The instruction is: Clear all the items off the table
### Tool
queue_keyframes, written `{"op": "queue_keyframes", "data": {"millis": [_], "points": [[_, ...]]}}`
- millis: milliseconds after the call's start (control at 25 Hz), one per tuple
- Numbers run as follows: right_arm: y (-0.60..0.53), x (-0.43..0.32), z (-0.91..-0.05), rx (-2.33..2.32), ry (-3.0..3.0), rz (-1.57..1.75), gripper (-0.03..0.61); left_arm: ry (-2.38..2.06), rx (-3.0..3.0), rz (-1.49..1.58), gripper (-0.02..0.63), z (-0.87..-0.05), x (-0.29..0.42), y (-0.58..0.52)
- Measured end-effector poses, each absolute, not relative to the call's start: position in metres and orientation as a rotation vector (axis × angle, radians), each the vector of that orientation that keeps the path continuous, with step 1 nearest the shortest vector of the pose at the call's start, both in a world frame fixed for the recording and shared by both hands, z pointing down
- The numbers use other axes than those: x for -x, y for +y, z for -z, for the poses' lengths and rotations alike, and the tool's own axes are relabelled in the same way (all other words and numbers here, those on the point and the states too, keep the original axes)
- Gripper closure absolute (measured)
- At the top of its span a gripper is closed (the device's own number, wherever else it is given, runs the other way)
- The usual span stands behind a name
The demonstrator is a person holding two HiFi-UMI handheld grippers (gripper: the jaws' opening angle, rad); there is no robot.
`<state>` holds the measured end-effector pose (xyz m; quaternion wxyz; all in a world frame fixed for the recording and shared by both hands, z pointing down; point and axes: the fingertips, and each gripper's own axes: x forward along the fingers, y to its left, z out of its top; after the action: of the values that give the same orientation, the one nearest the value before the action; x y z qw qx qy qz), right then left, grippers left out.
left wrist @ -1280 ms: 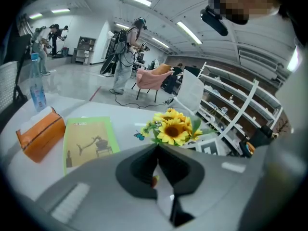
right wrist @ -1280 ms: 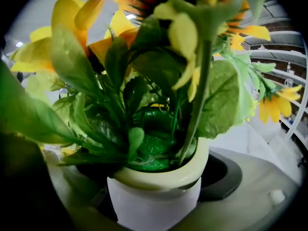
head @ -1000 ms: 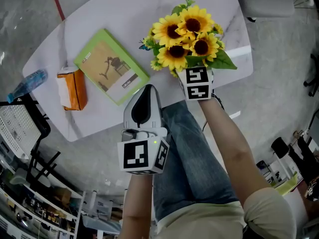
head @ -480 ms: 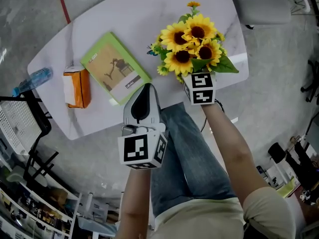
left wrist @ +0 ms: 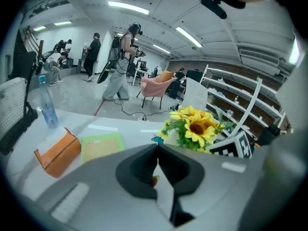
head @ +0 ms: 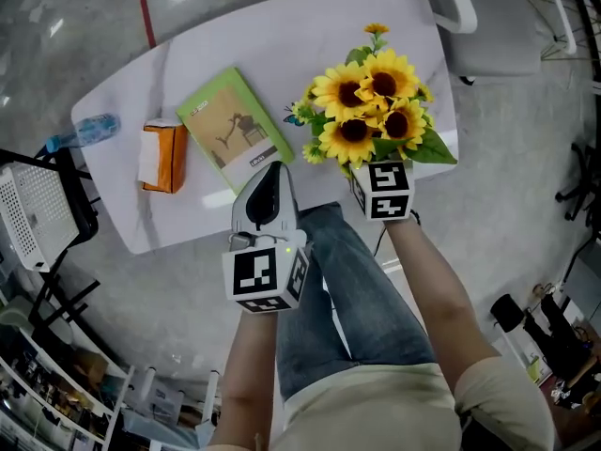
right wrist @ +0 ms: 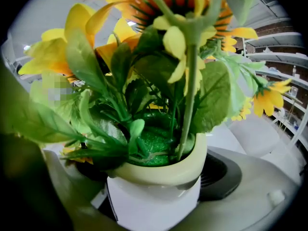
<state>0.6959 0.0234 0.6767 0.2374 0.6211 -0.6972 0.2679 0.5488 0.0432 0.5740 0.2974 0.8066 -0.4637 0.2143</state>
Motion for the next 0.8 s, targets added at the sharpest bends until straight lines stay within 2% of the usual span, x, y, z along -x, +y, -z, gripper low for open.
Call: {"op": "queue_keyframes", "data": {"millis": [800], "points": [[0.047,-0.681,-0.510,-1.606,-2.008,-0.636,0.032,-1.311,-2.132,-0.497,0.603,-0.446,-0.524,0.046]]}}
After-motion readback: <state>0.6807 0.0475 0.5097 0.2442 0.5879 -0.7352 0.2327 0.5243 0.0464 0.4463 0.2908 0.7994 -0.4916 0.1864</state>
